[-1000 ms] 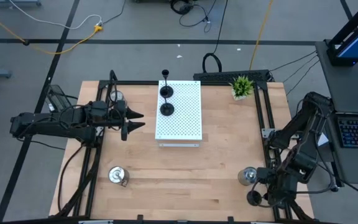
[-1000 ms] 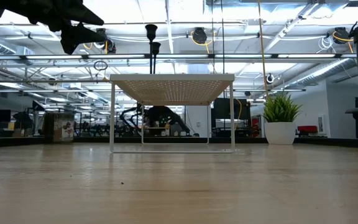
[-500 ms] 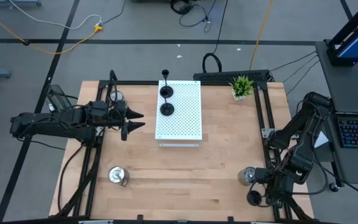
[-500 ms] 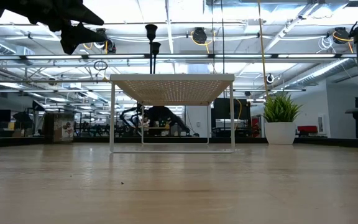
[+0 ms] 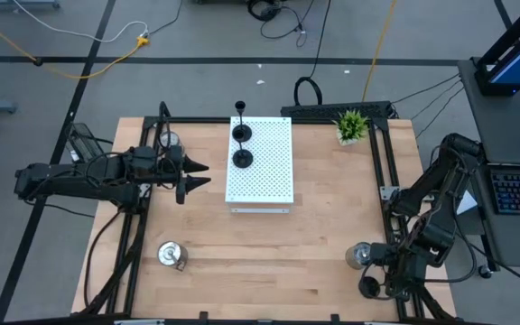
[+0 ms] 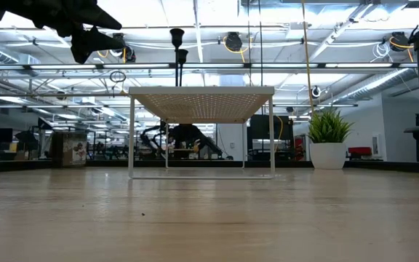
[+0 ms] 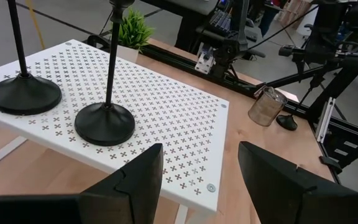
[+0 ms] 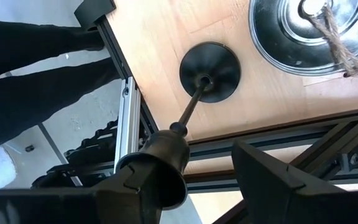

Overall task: Pick & Place candle stick holders
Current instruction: Put the black candle holder on the shelf aligned with the other black candle holders

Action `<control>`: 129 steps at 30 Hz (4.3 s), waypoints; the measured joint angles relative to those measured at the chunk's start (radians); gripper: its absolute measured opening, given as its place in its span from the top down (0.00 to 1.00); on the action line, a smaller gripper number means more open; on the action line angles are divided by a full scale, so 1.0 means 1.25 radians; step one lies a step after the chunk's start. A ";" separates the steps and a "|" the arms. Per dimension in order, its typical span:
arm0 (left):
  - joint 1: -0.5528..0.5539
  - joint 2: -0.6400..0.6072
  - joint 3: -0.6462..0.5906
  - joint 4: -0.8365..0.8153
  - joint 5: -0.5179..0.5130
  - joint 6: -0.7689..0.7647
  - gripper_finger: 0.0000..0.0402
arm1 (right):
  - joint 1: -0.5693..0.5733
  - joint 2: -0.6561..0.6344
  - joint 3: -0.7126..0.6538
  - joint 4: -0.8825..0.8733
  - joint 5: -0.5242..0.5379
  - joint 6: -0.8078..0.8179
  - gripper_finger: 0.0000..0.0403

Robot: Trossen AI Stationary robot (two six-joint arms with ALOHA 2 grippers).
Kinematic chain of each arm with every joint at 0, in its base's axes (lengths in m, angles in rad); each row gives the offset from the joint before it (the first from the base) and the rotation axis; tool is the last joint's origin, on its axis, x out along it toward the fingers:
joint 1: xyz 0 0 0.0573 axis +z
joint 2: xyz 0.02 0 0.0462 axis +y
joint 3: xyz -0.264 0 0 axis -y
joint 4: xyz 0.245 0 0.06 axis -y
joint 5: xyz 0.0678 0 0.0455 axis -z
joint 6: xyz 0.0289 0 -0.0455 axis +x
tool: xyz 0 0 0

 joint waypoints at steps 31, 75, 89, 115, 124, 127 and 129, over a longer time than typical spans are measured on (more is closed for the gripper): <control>0.000 0.001 0.000 0.079 -0.001 -0.052 0.46 | -0.025 -0.009 0.001 0.051 -0.009 -0.105 0.97; -0.376 0.333 0.177 0.365 -0.135 -0.061 0.46 | -0.510 0.178 0.426 0.033 -0.110 -0.674 0.97; -0.455 0.598 0.520 0.119 -0.215 -0.073 0.46 | -0.541 0.203 0.514 -0.032 -0.147 -0.786 0.97; -0.445 0.929 0.875 -0.050 -0.191 -0.309 0.46 | -0.540 0.264 0.516 -0.020 -0.122 -1.034 0.97; -0.437 0.968 0.874 -0.022 -0.164 -0.336 0.46 | -0.541 0.263 0.516 0.011 -0.123 -1.091 0.97; -0.432 0.974 0.874 -0.009 -0.156 -0.336 0.46 | -0.540 0.263 0.516 0.013 -0.124 -1.109 0.97; -0.427 0.978 0.874 -0.001 -0.155 -0.337 0.46 | -0.541 0.263 0.516 0.020 -0.123 -1.113 0.97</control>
